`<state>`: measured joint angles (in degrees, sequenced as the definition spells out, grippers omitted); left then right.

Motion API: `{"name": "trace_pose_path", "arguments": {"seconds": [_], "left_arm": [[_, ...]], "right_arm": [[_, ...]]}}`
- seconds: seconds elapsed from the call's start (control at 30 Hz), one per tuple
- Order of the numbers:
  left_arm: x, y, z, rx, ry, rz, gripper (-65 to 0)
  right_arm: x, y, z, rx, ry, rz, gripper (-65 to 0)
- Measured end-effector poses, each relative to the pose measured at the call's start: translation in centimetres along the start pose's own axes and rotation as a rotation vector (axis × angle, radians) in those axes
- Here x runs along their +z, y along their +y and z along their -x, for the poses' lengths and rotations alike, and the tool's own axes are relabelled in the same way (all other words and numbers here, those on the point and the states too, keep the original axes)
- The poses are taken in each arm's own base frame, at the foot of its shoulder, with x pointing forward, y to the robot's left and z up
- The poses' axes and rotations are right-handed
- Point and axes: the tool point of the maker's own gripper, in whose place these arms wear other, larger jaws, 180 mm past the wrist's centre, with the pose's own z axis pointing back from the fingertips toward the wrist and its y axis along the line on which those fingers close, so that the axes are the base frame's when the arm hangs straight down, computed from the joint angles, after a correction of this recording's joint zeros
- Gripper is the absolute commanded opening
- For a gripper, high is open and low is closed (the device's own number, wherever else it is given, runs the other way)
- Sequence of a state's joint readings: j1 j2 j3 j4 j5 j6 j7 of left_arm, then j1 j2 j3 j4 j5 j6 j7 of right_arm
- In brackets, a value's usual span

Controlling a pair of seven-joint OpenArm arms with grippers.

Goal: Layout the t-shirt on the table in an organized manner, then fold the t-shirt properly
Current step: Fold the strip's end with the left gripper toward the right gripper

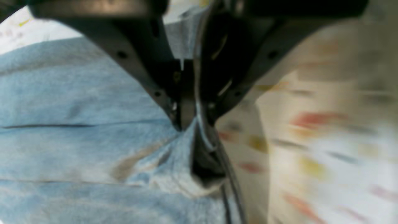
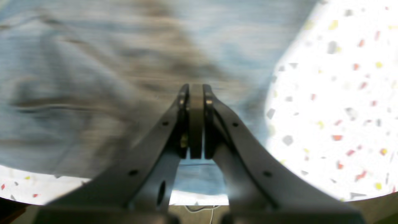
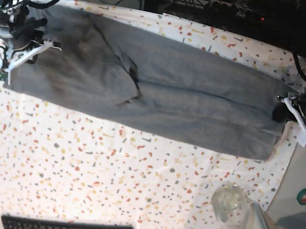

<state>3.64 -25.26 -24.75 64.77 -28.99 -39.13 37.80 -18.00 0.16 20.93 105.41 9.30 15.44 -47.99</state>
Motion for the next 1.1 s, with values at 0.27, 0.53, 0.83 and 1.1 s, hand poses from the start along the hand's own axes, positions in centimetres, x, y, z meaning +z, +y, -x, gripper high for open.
{"name": "trace_pose_path", "arguments": {"seconds": [0.27, 0.53, 0.83, 1.1], "left_arm": [[1.1, -9.8, -0.8, -0.119, -0.047, 0.066, -65.0], [-1.1, -24.3, 2.0, -0.297, 0.100, 0.316, -65.0], [-2.8, -27.8, 3.8, -0.318, 0.177, 0.345, -65.0], [-2.3, -28.9, 1.1, -0.268, 0.096, 0.336, -65.0]], "right_arm": [[0.0, 0.1, -0.2, -0.003, -0.004, -0.004, -65.0], [-0.1, 0.2, -0.8, -0.004, -0.020, -0.006, -65.0], [-0.1, 0.1, -0.7, -0.002, -0.015, -0.003, -65.0], [-0.1, 0.1, -0.7, -0.002, -0.016, -0.003, -65.0]]}}
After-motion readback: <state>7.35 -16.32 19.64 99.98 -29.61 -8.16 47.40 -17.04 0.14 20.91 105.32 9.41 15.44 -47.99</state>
